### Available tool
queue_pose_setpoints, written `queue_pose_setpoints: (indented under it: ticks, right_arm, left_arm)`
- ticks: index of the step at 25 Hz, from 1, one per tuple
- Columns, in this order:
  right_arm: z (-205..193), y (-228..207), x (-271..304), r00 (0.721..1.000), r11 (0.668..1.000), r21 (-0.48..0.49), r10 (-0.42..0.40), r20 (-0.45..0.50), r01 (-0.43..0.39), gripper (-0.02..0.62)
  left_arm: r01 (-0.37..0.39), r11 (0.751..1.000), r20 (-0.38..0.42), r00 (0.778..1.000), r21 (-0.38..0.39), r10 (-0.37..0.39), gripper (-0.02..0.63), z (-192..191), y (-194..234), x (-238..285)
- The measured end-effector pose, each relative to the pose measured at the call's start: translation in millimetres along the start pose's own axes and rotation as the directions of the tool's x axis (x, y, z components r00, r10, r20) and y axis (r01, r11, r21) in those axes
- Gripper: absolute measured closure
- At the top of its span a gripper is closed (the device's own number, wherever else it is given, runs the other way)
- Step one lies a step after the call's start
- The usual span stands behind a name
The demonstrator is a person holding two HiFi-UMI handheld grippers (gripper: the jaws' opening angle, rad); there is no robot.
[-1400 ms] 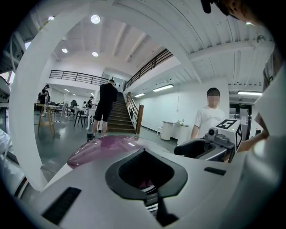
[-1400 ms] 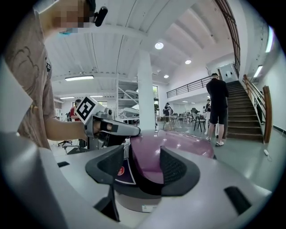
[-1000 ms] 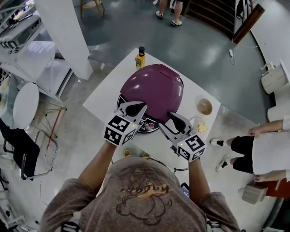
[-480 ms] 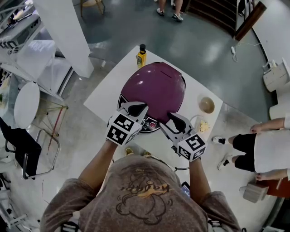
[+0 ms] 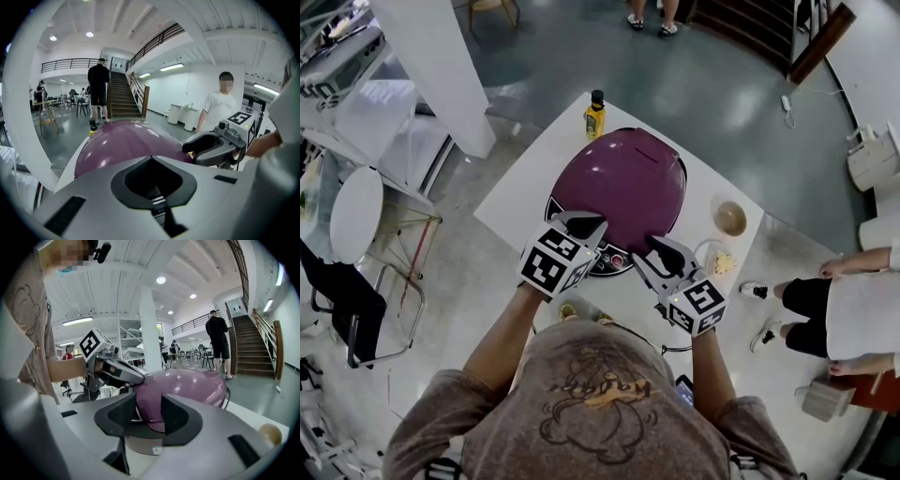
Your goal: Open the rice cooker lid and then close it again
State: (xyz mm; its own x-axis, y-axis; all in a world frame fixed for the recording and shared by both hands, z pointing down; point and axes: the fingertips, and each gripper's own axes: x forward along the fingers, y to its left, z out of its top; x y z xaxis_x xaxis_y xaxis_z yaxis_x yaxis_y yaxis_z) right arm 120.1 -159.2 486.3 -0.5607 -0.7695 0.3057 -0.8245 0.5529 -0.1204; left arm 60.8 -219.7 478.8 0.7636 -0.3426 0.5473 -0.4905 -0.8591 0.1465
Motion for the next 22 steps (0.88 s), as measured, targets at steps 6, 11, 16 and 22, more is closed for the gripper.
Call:
queue_pose_setpoints:
  ticks: [6, 11, 16, 22]
  right_arm:
    - [-0.8, -1.4, 0.9, 1.0, 1.0, 0.024, 0.005, -0.017, -0.005, 0.443]
    - [-0.6, -5.1, 2.0, 1.0, 0.999, 0.033, 0.009, -0.027, -0.008, 0.465]
    - [0.1, -3.9, 1.6, 1.0, 1.0, 0.026, -0.008, -0.006, 0.008, 0.466]
    - [-1.6, -4.4, 3.4, 1.0, 1.0, 0.012, 0.017, -0.021, -0.016, 0.451]
  left_arm:
    - [0.0, 1.0, -0.045, 0.999, -0.015, -0.001, 0.588, -2.3, 0.6, 0.1]
    - [0.032, 0.999, -0.05, 0.998, -0.043, -0.034, 0.588, -1.7, 1.5, 0.8]
    - [0.014, 0.999, -0.025, 1.0, -0.031, -0.014, 0.586, -1.8, 0.5, -2.1]
    - [-0.065, 0.997, 0.055, 0.996, -0.048, 0.067, 0.586, 2.1, 3.5, -6.4]
